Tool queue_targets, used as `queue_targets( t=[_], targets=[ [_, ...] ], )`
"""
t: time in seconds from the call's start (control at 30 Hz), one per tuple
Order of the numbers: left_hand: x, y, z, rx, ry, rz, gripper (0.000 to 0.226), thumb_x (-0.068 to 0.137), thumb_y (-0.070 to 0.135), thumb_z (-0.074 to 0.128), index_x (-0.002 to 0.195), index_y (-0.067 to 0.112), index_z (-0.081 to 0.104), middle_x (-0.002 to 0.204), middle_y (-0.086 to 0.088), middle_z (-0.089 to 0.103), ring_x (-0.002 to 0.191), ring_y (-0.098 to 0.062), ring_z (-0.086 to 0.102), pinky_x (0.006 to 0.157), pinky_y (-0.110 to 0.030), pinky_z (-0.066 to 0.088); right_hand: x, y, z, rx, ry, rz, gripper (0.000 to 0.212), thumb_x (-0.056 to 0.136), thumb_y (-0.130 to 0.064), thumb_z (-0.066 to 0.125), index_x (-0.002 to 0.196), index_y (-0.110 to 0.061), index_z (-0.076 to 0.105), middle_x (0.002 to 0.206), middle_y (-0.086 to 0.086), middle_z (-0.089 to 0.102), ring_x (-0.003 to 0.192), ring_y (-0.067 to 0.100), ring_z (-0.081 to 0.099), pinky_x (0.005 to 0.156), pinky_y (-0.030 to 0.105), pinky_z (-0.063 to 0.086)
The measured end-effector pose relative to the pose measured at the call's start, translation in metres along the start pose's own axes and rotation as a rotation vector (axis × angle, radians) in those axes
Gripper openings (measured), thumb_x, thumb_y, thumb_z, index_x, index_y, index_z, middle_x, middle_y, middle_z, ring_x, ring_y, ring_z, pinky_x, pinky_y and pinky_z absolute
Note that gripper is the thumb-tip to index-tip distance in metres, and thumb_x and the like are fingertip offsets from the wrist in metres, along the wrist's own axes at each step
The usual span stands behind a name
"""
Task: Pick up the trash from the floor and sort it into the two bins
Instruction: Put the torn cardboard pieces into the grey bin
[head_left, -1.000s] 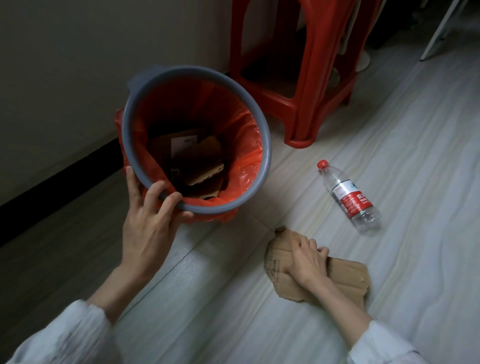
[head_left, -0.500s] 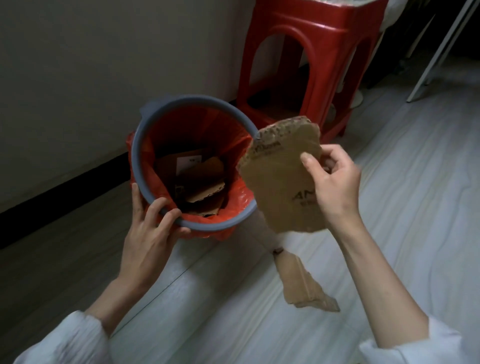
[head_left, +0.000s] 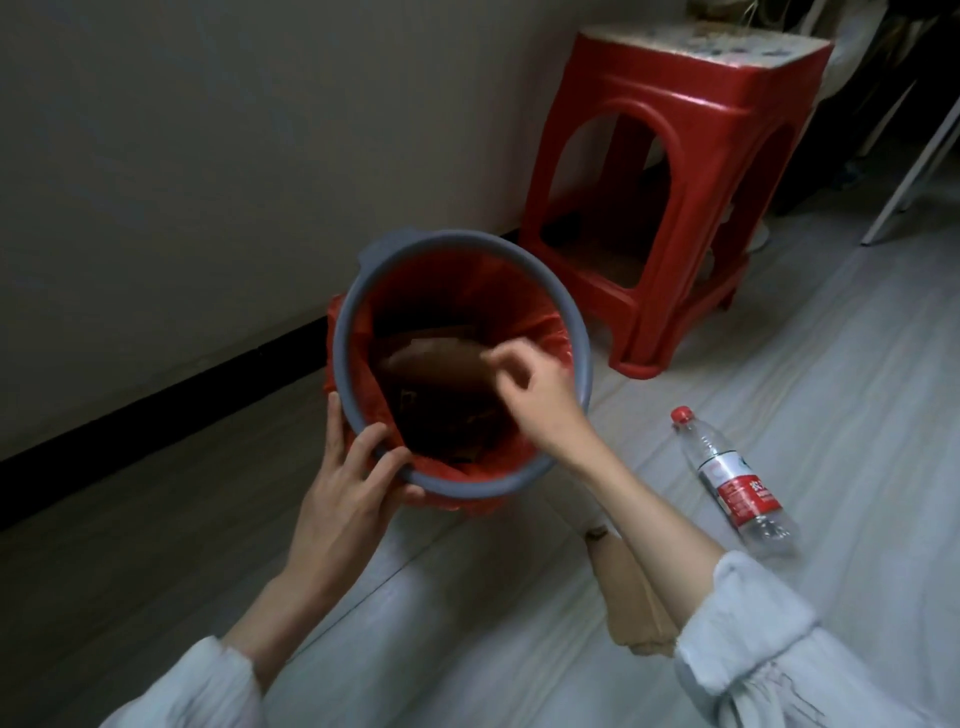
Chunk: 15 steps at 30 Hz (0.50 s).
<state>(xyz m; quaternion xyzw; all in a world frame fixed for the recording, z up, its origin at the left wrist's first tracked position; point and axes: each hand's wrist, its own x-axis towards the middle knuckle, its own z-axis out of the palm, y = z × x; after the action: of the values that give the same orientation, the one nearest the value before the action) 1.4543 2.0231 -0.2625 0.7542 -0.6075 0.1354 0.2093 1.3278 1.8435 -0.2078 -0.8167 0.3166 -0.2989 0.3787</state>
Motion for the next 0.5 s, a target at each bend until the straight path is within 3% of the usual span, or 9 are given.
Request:
queue_targets(
  t=[0.07,0.1,0.17,0.23,0.33,0.4,0.5],
  targets=[
    [-0.001,-0.002,-0.002,0.001,0.003,0.009,0.043,0.088,0.045,0.04,0.103,0.011,0.06,0.121,-0.01,0.051,0.139,-0.042,0.014,0.091,-0.046,0.041,-0.012,0.021,0.013,-0.175,-0.241,0.076,0.037,0.085,0.003,0.05,0.117,-0.011,0.061,0.133,0.007,0.055,0.131,0.018,0.043,0.109,0.023,0.026],
    [-0.001,-0.003,-0.002,0.008,0.0,0.019,0.043,0.087,0.045,0.041,0.102,0.01,0.061,0.12,-0.01,0.053,0.139,-0.042,0.014,0.093,-0.046,0.038,-0.018,0.025,0.013,-0.182,-0.237,0.071,0.041,0.085,0.004,0.048,0.122,-0.011,0.059,0.136,0.008,0.053,0.133,0.019,0.04,0.108,0.019,0.023],
    [-0.003,-0.005,-0.004,0.02,-0.007,0.038,0.043,0.088,0.044,0.042,0.102,0.008,0.062,0.119,-0.012,0.055,0.139,-0.044,0.016,0.094,-0.046,0.037,-0.033,0.024,0.004,-0.106,-0.016,0.013,0.036,0.084,0.002,0.048,0.115,-0.008,0.063,0.122,0.01,0.063,0.119,0.021,0.055,0.1,0.015,0.031],
    [-0.005,-0.007,-0.005,0.024,-0.019,0.049,0.044,0.088,0.044,0.042,0.102,0.007,0.062,0.119,-0.013,0.055,0.138,-0.045,0.017,0.095,-0.048,0.036,-0.053,0.033,-0.01,-0.021,0.301,0.022,0.026,0.084,-0.009,0.048,0.1,-0.013,0.068,0.096,0.006,0.071,0.091,0.02,0.067,0.085,0.023,0.046],
    [-0.007,-0.006,-0.005,0.02,-0.035,0.06,0.045,0.088,0.044,0.042,0.103,0.007,0.062,0.119,-0.014,0.055,0.139,-0.045,0.016,0.092,-0.054,0.042,-0.09,0.07,-0.025,0.09,0.584,0.373,0.015,0.084,-0.029,0.045,0.092,-0.026,0.058,0.083,0.004,0.068,0.079,0.027,0.065,0.075,0.041,0.052],
    [-0.005,-0.002,-0.006,0.019,-0.039,0.072,0.044,0.088,0.044,0.043,0.103,0.007,0.061,0.118,-0.015,0.055,0.138,-0.046,0.015,0.09,-0.055,0.044,-0.119,0.111,-0.029,-0.075,0.45,0.702,0.018,0.087,-0.025,0.049,0.101,-0.016,0.057,0.1,0.012,0.067,0.096,0.034,0.06,0.085,0.04,0.046],
    [-0.003,0.004,-0.005,0.024,-0.037,0.072,0.043,0.088,0.044,0.044,0.103,0.007,0.06,0.118,-0.015,0.054,0.138,-0.047,0.015,0.086,-0.058,0.046,-0.165,0.163,-0.024,-0.422,-0.081,0.97,0.05,0.087,-0.031,0.057,0.13,-0.01,0.043,0.133,0.016,0.048,0.124,0.033,0.043,0.1,0.04,0.037]
  ],
)
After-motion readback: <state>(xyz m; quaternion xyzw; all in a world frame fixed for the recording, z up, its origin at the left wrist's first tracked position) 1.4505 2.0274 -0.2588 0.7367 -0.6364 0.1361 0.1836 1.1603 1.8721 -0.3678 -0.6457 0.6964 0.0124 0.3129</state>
